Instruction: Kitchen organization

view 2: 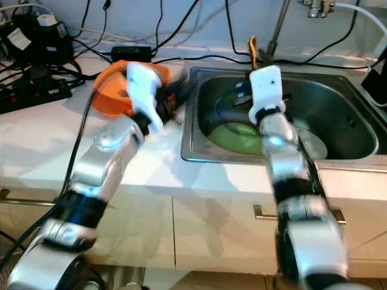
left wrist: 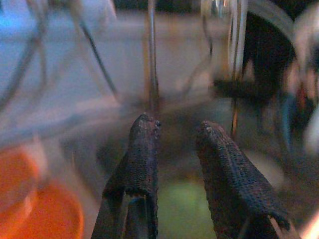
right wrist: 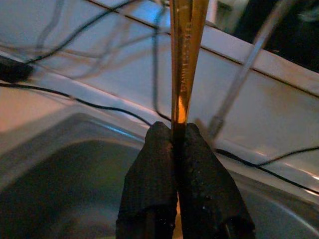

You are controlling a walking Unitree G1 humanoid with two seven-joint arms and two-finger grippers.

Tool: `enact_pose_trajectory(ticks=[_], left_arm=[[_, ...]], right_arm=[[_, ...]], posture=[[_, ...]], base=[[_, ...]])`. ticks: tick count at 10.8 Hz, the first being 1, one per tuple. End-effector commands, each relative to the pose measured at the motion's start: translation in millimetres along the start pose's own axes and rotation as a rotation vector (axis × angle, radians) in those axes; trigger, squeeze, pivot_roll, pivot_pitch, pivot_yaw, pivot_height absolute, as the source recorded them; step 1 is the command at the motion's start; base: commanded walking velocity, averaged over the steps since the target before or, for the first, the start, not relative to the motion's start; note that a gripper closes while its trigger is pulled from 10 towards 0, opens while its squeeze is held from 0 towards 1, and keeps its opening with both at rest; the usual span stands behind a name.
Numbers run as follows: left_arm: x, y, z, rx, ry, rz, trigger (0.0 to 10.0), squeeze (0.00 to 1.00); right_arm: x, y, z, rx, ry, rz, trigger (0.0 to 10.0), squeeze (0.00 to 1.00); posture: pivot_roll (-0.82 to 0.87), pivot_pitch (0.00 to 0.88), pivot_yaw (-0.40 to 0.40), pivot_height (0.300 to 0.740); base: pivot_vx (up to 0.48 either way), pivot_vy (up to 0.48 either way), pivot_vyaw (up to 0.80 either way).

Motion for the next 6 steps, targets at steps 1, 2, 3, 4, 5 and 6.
enact_pose_trajectory(ticks=[1,2,3,4,5,6], left_arm=[[-9.1,1.7,5.7,-0.026,-0.013,-0.066,10.0,0.00],[-14.5,4.8,21.0,-0.114,-0.012,-0.105,10.0,0.00],[-16.8,5.6,24.6,-0.138,-0.022,-0.126,10.0,0.00],[-23.0,7.8,28.4,-0.158,-0.030,-0.180,10.0,0.00],[-28.2,11.2,32.4,-0.155,-0.016,-0.205,10.0,0.00],[-30.0,13.1,32.8,-0.154,-0.023,-0.226,10.0,0.00]], right_arm=[[0.1,-1.8,8.1,-0.026,-0.005,-0.001,10.0,0.00],[-9.1,-1.7,8.8,-0.048,-0.031,-0.036,10.0,0.00],[-12.3,-1.4,8.6,-0.055,-0.044,-0.047,10.0,0.00],[-19.8,-0.9,4.4,-0.051,-0.047,-0.072,10.0,0.00],[-24.2,-0.2,-0.3,-0.041,-0.055,-0.084,10.0,0.00],[-29.3,1.4,-3.8,-0.038,-0.068,-0.098,10.0,0.00]], posture=[[0.16,0.050,-0.034,0.740],[0.16,0.052,-0.037,0.740],[0.17,0.055,-0.038,0.740],[0.17,0.058,-0.043,0.740],[0.18,0.058,-0.044,0.740],[0.18,0.062,-0.046,0.740]], base=[[0.000,0.000,0.00],[0.000,0.000,0.00],[0.000,0.000,0.00],[0.000,0.000,0.00],[0.000,0.000,0.00],[0.000,0.000,0.00]])
Point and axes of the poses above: a point about 5 cm out from each wrist's last joint towards the gripper, its own y axis pointing back from the gripper into the wrist, its own x axis along the axis of the wrist's last joint, z = x × y, the point moved 5 cm from there along -y, pointing out of the wrist towards the gripper, and after that the axes turned 1 degree about y, right-handed, at the moved point
